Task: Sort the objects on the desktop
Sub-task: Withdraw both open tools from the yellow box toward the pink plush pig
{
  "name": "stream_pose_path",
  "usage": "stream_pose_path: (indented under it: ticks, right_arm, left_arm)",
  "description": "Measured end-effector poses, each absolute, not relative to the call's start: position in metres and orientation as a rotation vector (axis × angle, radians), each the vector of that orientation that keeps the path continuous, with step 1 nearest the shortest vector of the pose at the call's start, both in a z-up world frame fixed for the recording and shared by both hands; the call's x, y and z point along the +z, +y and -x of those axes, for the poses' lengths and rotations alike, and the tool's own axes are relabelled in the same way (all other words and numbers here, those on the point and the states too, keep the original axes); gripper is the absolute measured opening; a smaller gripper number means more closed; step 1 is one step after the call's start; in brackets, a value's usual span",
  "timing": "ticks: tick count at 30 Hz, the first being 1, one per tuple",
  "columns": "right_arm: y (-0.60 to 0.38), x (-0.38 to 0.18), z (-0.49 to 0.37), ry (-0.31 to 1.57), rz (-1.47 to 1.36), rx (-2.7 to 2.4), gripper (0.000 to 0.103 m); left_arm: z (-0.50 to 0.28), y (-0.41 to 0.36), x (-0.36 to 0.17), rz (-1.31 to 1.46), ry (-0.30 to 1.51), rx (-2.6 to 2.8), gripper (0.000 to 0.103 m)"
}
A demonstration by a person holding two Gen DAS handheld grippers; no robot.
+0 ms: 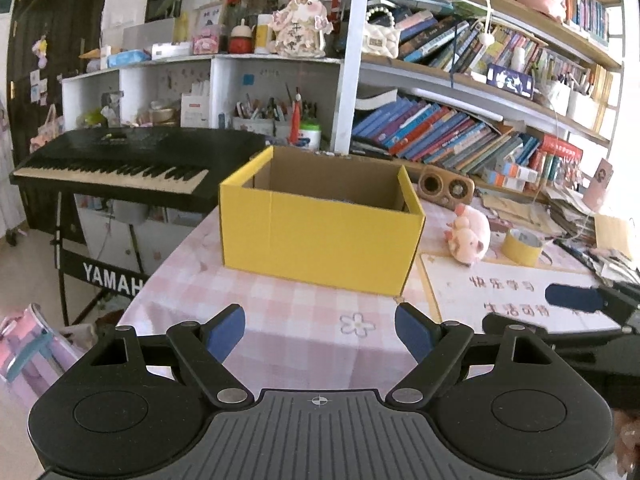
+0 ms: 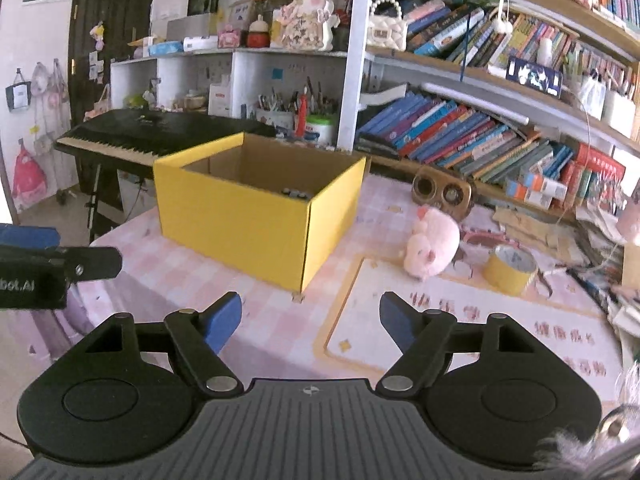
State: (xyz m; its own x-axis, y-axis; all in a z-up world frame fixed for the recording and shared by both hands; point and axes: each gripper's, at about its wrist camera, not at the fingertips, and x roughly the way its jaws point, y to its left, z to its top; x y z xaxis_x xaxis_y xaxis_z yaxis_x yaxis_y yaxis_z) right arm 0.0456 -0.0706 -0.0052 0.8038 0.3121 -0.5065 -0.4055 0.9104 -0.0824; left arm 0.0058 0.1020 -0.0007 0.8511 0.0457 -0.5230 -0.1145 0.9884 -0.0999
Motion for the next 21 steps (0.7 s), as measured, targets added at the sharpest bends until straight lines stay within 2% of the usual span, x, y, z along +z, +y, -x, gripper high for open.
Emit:
stream_pose_path:
  ticks: [21]
  right_arm:
    - [-0.095, -0.025, -0.020, 0.611, 0.150, 0.269, 0.081]
  left_arm:
    - [-0.005, 0.071, -0.017, 0.075, 0.640, -0.049, 0.085]
